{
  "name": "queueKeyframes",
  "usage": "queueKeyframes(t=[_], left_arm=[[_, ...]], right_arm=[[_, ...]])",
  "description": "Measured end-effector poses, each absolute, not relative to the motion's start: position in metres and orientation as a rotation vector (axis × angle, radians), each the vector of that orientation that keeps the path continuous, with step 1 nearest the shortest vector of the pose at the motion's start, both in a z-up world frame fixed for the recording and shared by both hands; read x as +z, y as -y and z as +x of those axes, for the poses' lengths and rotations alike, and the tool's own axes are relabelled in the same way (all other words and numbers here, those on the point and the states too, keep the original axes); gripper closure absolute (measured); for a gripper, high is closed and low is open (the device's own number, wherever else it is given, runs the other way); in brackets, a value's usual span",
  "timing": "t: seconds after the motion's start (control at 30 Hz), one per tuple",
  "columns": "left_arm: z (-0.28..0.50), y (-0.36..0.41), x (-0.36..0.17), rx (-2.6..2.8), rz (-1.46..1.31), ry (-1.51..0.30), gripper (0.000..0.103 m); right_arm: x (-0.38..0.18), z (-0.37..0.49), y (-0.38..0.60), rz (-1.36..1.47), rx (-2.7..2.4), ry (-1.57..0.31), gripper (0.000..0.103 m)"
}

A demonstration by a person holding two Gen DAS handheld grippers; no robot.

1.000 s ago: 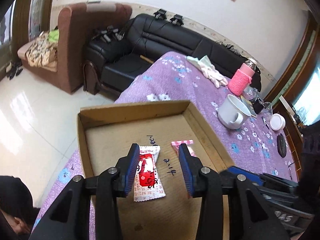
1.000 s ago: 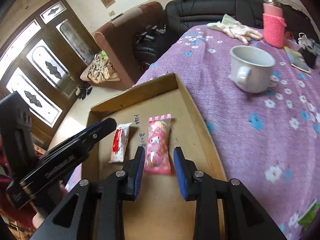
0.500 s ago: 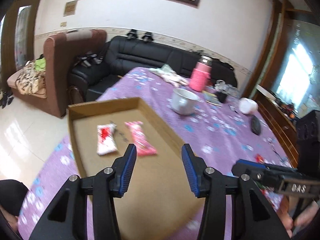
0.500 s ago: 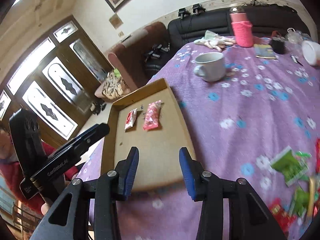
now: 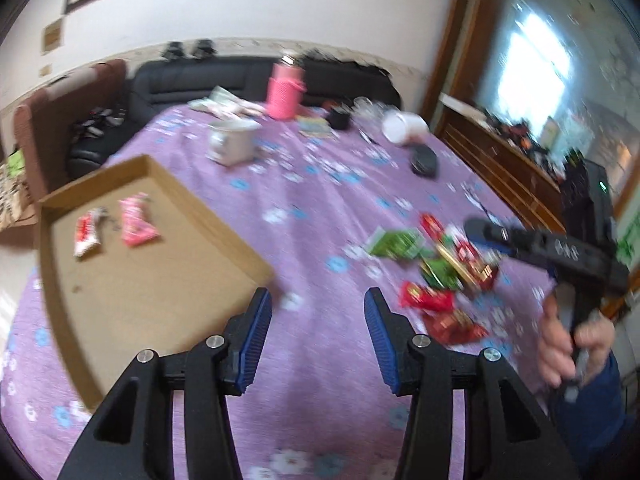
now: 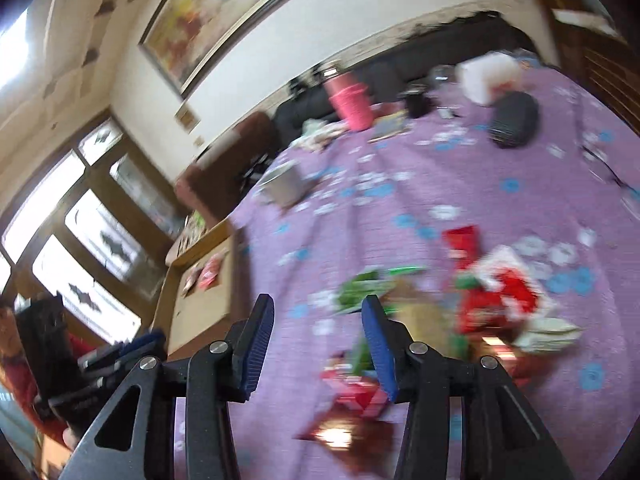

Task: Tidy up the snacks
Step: 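Grasp the dark red chip bag with the left gripper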

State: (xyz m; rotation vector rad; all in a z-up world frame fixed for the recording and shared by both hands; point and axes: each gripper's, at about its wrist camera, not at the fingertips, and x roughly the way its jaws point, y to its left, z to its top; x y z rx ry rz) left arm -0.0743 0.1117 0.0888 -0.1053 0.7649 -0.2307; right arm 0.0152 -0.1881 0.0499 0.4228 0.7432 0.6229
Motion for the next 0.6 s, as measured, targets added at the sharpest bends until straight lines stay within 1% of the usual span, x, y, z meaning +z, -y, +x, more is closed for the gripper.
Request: queueKeyframes(t=[0.1, 0.23, 0.27, 0.3, 0.33, 0.37, 0.4, 0.5, 0.6], left_arm=[[-0.061, -0.081, 0.074, -0.301, -0.066, -0.821, 0.054], [-0.05, -0.04, 0.058, -0.426, -0.042, -0.879, 0.054], [-0.051, -0.024, 0.056, -0.47, -0.003, -0.876, 0.052], [-0.052, -0.013, 0.056, -0.496, 0.027, -0.874, 0.045], [-0.055, 0.002, 0.055, -0.534, 0.076, -0.868, 0.041], [-0.058, 0.014, 0.053, -0.56, 0.123, -0.861, 0.032], [-0.059, 0.023, 0.052, -0.569, 0.158, -0.857, 0.028], [-0.063, 0.051, 0.044, -0.563, 0.287, -0.85, 0.028], [-0.06, 0.066, 0.032, -0.542, 0.345, -0.88, 0.028]], right_arm=[[0.033, 0.027, 0.212, 0.518, 0.606, -0.783, 0.054], [0.027, 0.035, 0.223, 0.641, 0.659, -0.816, 0.054], [0.026, 0.037, 0.225, 0.659, 0.662, -0.825, 0.054], [0.025, 0.036, 0.227, 0.676, 0.662, -0.828, 0.054], [0.025, 0.036, 0.228, 0.688, 0.664, -0.832, 0.054], [0.024, 0.036, 0.23, 0.698, 0.667, -0.834, 0.054], [0.023, 0.036, 0.231, 0.706, 0.665, -0.831, 0.054], [0.026, 0.034, 0.234, 0.7, 0.646, -0.828, 0.054], [0.024, 0.034, 0.236, 0.69, 0.631, -0.833, 0.053]])
